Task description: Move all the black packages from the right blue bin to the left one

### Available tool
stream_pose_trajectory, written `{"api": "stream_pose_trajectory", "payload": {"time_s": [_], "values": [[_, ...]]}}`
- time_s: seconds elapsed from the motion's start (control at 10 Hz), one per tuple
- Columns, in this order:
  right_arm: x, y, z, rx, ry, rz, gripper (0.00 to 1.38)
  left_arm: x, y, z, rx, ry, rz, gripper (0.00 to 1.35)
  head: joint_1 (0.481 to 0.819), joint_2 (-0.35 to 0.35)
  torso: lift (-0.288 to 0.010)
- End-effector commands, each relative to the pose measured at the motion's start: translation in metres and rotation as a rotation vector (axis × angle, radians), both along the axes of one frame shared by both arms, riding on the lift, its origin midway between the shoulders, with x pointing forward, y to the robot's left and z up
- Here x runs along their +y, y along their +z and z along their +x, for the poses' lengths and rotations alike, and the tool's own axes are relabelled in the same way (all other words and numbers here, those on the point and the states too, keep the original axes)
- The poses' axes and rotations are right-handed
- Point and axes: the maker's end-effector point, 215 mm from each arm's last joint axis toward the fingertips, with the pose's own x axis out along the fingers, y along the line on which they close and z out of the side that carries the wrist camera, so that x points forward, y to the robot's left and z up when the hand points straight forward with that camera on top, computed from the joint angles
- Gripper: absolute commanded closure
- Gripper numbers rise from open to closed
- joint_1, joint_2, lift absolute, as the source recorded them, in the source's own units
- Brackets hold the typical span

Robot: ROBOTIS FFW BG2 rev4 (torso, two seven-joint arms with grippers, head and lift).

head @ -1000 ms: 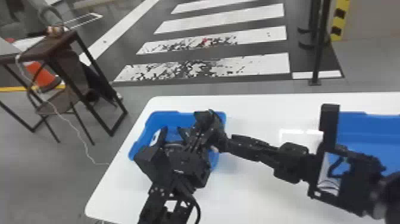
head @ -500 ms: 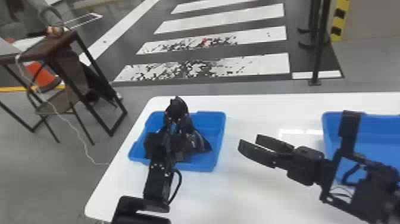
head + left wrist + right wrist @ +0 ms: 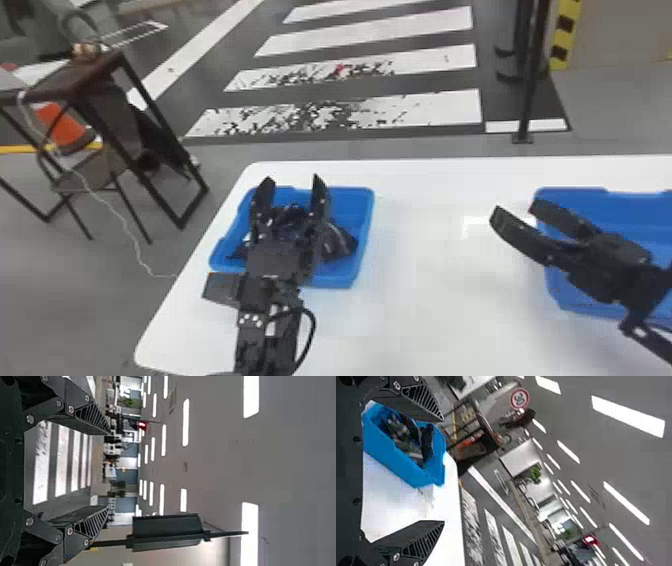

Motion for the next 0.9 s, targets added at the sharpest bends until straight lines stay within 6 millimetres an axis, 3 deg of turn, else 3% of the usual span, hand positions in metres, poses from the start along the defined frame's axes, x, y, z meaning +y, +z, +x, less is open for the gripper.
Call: {"api": "stream_pose_trajectory", "payload": {"time_s": [0.0, 0.2, 0.4, 0.6, 0.8], "values": [[-0.056, 0.015, 0.003, -0.104, -0.16, -0.073, 0.11, -0.024, 0.02, -0.032, -0.007, -0.046, -0.026, 0.41, 0.695, 0.273, -0.14], [-0.116, 0.027, -0.017, -0.185, -0.368, -0.196, 0.11, -0.056, 0.006, -0.046, 0.129, -0.109, -0.026, 0.41, 0.695, 0.158, -0.14], [-0.151, 0.023, -0.045, -0.18, -0.504, -0.293, 0.11, -0.068, -0.031, -0.046, 0.318, -0.135, 0.025, 0.41, 0.695, 0.064, -0.14], [-0.155, 0.017, -0.059, -0.162, -0.527, -0.309, 0.12, -0.067, -0.032, -0.05, 0.315, -0.125, 0.076, 0.41, 0.695, 0.003, -0.14], [-0.156, 0.017, -0.064, -0.155, -0.533, -0.308, 0.12, -0.066, -0.027, -0.054, 0.298, -0.114, 0.068, 0.41, 0.695, -0.002, -0.14]]}}
